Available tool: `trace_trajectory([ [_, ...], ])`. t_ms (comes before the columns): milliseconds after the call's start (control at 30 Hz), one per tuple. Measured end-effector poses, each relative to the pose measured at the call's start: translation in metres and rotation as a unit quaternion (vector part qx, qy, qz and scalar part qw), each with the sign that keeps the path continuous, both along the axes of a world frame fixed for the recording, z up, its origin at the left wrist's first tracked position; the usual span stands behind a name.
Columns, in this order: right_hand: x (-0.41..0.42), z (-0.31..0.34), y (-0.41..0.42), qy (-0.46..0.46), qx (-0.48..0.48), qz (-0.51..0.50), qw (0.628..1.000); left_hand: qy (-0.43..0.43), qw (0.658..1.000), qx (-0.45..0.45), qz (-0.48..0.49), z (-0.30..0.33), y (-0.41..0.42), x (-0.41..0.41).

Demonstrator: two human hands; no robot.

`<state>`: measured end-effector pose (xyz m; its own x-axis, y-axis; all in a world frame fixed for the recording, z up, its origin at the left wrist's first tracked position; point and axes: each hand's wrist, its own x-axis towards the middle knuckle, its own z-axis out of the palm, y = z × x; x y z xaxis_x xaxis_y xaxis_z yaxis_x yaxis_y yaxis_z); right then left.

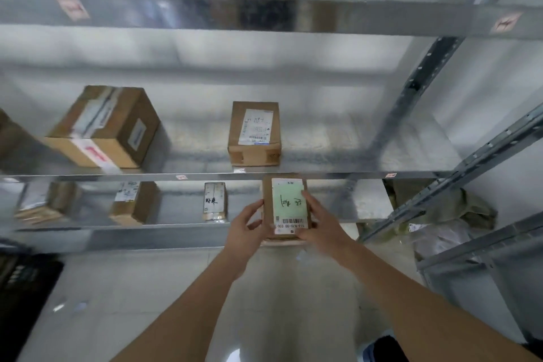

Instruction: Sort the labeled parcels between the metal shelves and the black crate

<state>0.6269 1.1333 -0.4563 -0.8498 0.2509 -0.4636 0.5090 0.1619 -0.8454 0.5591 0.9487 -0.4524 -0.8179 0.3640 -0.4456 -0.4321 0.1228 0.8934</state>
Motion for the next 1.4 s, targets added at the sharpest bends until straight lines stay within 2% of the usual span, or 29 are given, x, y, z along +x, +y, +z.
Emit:
trace_trajectory([
  [133, -0.024, 0.049, -0.063, 0.016, 0.030, 0.076, 0.997, 0.005, 0.996, 0.014, 0.086, 0.046, -0.072, -0.003],
  [367, -0.076, 0.166, -0.208, 0.058, 0.083, 0.210, 0.972, 0.050, 0.983, -0.014, 0.173, 0.148, -0.227, -0.014],
  [600, -0.113, 0.257, -0.405, 0.112, 0.134, 0.283, 0.943, 0.105, 0.956, -0.007, 0.274, 0.246, -0.419, -0.001],
  [733, -0.112, 0.292, -0.534, 0.141, 0.095, 0.336, 0.927, 0.106, 0.936, 0.026, 0.334, 0.285, -0.539, 0.017],
  [867, -0.111, 0.301, -0.652, 0.215, 0.061, 0.379, 0.898, 0.098, 0.915, 0.047, 0.389, 0.315, -0.644, 0.039],
  [1067, -0.092, 0.324, -0.808, 0.282, 0.068, 0.438, 0.851, 0.113, 0.883, 0.031, 0.454, 0.341, -0.772, 0.076],
  [1200, -0.098, 0.322, -0.889, 0.306, 0.077, 0.431, 0.845, 0.114, 0.875, 0.007, 0.471, 0.342, -0.839, 0.081],
  [1400, -0.142, 0.283, -0.991, 0.268, 0.110, 0.437, 0.851, 0.117, 0.879, -0.015, 0.463, 0.324, -0.925, 0.052],
])
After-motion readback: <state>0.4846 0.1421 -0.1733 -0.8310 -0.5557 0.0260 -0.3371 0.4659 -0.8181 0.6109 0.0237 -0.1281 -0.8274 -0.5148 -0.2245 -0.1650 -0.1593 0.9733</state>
